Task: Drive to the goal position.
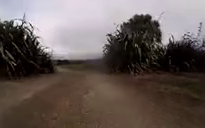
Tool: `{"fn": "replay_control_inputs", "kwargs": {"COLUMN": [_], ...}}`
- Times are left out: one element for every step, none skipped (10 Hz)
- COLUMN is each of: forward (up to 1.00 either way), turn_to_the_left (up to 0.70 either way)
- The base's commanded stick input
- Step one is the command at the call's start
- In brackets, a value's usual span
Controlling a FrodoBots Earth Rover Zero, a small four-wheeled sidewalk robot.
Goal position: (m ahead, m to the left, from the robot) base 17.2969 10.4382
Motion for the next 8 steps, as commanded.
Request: {"fn": "replay_control_inputs", "kwargs": {"forward": [0.85,0.85,0.85,0.85,0.85,0.85,0.85,0.85], "turn_to_the_left": [-0.17,-0.23,-0.23,-0.09,0.00,0.00,0.21,0.29]}}
